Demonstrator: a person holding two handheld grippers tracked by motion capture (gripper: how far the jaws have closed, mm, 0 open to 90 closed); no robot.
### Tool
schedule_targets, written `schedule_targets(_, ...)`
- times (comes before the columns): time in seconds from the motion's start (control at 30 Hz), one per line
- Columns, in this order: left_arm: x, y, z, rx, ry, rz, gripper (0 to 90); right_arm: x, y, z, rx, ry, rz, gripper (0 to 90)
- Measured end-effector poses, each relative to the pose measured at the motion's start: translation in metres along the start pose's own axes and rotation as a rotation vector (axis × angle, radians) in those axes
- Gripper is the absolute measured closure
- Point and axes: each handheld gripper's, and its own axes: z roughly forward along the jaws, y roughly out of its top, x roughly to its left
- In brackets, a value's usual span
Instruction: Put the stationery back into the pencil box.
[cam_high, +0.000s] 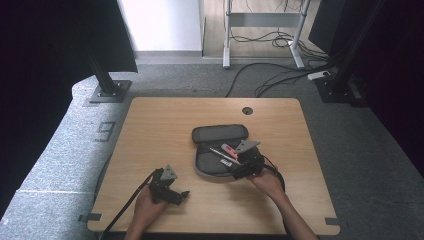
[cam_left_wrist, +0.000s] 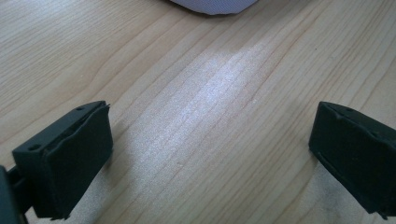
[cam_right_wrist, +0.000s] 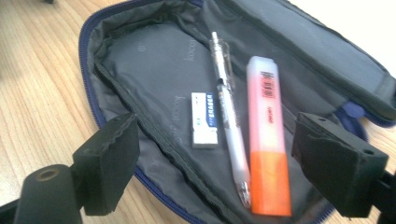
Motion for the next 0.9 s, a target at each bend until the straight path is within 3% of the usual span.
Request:
schedule_targets(0.5,0.0,0.0,0.0,0.0,-0.001,0.0,0.0,-0.002,-0.016,-0.02,-0.009,-0.02,0.02,11.0)
schedule_targets(0.9,0.0,0.0,0.0,0.0,0.0,0.0,0.0,-0.011,-0.037,-0.04,-0.025,-0.063,0.035,8.4)
